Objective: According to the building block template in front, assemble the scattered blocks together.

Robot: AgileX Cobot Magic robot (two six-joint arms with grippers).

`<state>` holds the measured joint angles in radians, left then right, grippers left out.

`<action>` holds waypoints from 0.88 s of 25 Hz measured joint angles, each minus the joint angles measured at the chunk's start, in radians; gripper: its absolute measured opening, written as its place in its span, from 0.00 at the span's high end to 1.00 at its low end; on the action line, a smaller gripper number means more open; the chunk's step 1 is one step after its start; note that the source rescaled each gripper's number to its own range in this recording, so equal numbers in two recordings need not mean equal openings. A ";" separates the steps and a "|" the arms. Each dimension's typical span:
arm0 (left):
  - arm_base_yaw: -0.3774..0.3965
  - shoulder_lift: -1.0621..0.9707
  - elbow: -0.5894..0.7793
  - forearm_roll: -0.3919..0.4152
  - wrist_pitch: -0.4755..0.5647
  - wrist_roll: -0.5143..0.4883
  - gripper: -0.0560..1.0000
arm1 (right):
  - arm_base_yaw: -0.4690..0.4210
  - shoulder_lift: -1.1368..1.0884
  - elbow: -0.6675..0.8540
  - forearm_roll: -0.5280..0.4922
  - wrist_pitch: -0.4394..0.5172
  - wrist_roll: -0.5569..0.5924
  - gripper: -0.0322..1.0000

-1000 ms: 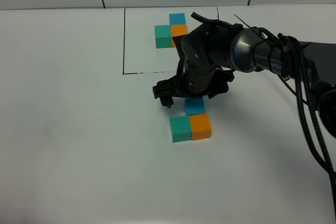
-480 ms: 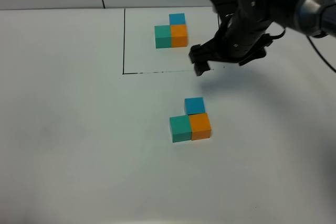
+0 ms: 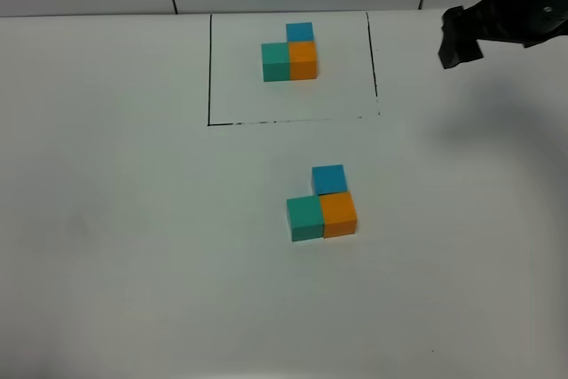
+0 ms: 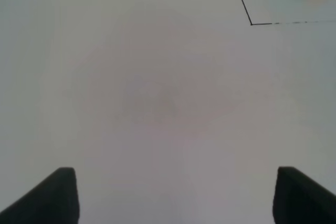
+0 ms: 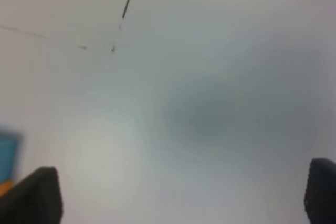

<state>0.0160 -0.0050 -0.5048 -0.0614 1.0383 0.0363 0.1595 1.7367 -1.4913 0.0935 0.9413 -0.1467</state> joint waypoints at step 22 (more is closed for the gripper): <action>0.000 0.000 0.000 0.000 0.001 0.000 0.30 | -0.015 -1.356 0.890 -0.015 0.093 0.109 0.11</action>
<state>0.0160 -0.0050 -0.5048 -0.0614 1.0391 0.0363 0.1442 0.3808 -0.6009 0.0782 1.0345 -0.0382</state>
